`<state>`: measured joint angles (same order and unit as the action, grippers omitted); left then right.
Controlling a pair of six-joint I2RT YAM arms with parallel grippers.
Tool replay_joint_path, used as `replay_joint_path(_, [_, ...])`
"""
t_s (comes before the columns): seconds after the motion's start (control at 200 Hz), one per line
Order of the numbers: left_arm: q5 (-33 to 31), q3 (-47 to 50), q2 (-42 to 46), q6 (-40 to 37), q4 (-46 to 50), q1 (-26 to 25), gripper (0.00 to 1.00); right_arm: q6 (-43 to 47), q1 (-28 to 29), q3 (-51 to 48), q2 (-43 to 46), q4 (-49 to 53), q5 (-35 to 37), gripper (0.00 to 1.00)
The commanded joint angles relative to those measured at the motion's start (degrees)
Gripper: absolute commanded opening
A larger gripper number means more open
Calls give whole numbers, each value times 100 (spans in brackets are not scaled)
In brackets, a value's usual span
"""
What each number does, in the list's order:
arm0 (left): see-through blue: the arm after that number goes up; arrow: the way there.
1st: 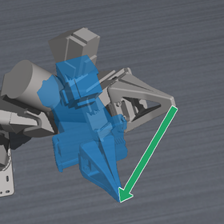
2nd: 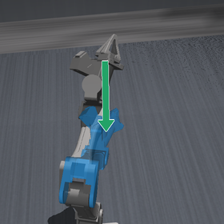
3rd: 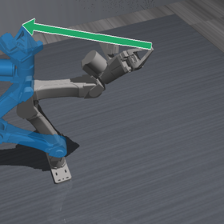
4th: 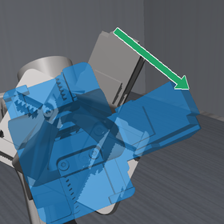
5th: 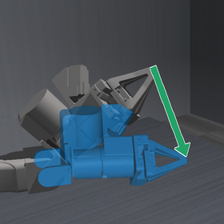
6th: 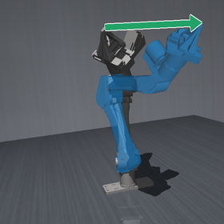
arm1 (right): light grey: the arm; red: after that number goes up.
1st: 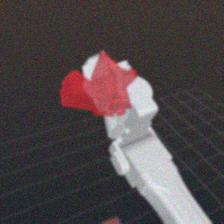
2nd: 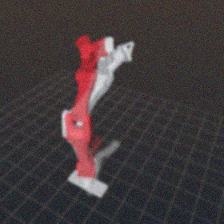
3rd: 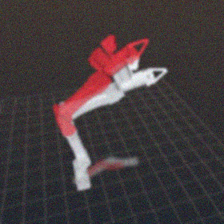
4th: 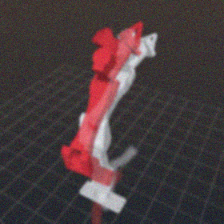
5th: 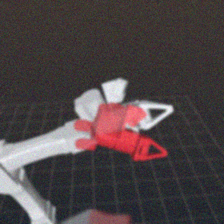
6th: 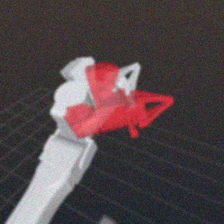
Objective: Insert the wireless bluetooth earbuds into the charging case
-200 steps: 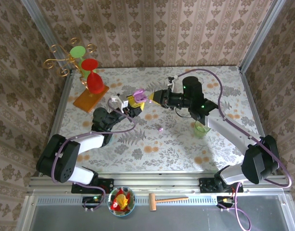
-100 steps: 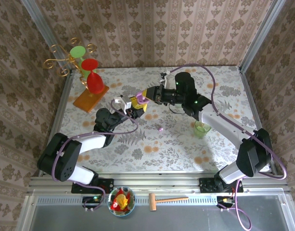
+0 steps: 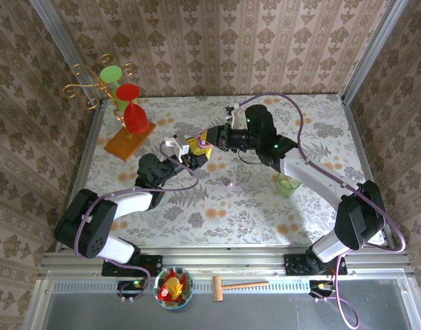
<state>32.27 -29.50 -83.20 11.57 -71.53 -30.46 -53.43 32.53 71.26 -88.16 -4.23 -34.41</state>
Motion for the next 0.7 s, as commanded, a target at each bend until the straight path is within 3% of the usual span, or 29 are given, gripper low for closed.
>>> replay_joint_path(0.0, [-62, -206, 14, 107, -247, -57, 23, 320, 58, 196, -71, 328, 208, 13])
replay_joint_path(0.695, [-68, -338, 138, 266, -248, -110, 22, 952, 100, 230, -29, 880, 627, 23])
